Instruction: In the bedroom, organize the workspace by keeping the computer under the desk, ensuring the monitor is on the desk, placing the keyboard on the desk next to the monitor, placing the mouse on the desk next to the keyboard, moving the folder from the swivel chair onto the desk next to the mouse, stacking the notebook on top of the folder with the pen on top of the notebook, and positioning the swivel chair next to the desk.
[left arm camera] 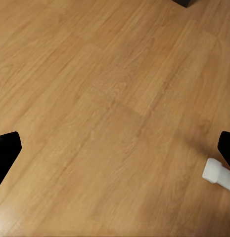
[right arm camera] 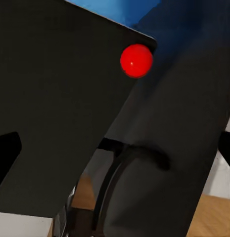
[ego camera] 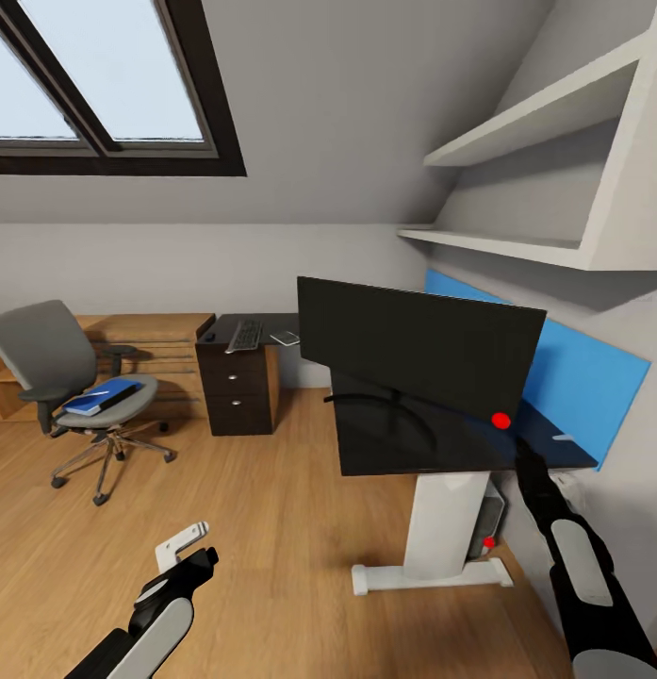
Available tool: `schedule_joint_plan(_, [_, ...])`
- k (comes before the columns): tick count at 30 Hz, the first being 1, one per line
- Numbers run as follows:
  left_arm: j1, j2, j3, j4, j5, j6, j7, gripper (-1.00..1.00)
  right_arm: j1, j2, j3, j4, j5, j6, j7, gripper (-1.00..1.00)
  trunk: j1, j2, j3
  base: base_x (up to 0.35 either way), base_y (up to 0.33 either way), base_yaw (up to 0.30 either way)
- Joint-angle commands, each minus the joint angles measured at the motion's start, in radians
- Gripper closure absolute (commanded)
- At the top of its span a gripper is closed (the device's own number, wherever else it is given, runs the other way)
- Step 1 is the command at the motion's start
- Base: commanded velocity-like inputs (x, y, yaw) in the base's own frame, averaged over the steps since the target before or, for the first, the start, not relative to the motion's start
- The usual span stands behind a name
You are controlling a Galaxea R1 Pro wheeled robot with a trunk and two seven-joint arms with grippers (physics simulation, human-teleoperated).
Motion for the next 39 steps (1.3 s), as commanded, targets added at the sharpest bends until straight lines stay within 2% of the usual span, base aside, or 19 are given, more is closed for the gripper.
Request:
schedule_joint_plan(1, [-0.001, 0.001, -0.002, -0.001, 0.002, 0.005, 0.006, -1.00, -0.001, -0.005, -0.010, -0.001, -0.008, 0.005, -0.004, -1.00, 0.000, -0.001, -0.001, 0.006, -0.168, 0.000])
schedule_joint_plan(4, [-0.001, 0.001, -0.002, -0.001, 0.002, 0.005, 0.006, -1.00, 0.000, -0.029, -0.031, 0.003, -0.009, 0.005, -0.004, -1.00, 0.000, -0.001, -0.001, 0.041, -0.228, 0.000])
schedule_joint_plan(9, [-0.001, 0.001, -0.003, -0.001, 0.002, 0.005, 0.006, -1.00, 0.000, -0.049, -0.041, 0.007, -0.009, 0.005, -0.013, -1.00, 0.000, -0.001, -0.001, 0.078, -0.257, 0.000])
schedule_joint_plan(10, [-0.001, 0.001, -0.003, -0.001, 0.002, 0.005, 0.006, -1.00, -0.001, -0.055, -0.045, 0.025, -0.009, 0.003, -0.037, -1.00, 0.000, -0.001, -0.001, 0.019, -0.062, 0.000])
schedule_joint_plan(16, [-0.001, 0.001, -0.003, -0.001, 0.003, 0.005, 0.006, -1.00, -0.002, -0.059, -0.046, 0.039, -0.011, 0.002, -0.047, -1.00, 0.000, -0.001, -0.001, 0.021, -0.034, 0.000])
schedule_joint_plan(21, [-0.001, 0.001, -0.003, 0.000, 0.003, 0.006, 0.006, -1.00, -0.002, -0.060, -0.065, 0.042, -0.021, 0.001, -0.049, -1.00, 0.000, -0.001, -0.001, 0.194, -0.107, 0.000])
schedule_joint_plan(26, [-0.001, 0.001, -0.003, 0.000, 0.003, 0.006, 0.006, -1.00, -0.002, -0.061, -0.078, 0.043, -0.116, 0.003, -0.049, -1.00, 0.000, -0.001, -0.001, 0.160, -0.076, 0.000])
schedule_joint_plan(27, [-0.001, 0.001, -0.003, 0.000, 0.004, 0.006, 0.006, -1.00, -0.002, -0.061, -0.078, 0.043, -0.123, 0.004, -0.049, -1.00, 0.000, -0.001, -0.001, 0.056, -0.026, 0.000])
schedule_joint_plan(31, [-0.001, 0.001, -0.003, 0.000, 0.004, 0.006, 0.006, -1.00, -0.002, -0.061, -0.080, 0.043, -0.144, 0.004, -0.049, -1.00, 0.000, -0.001, -0.001, 0.104, -0.019, 0.000])
schedule_joint_plan(39, [-0.001, 0.001, -0.003, 0.000, 0.004, 0.006, 0.006, -1.00, -0.002, -0.060, -0.080, 0.043, -0.153, 0.004, -0.049, -1.00, 0.000, -0.001, -0.001, 0.252, -0.058, 0.000])
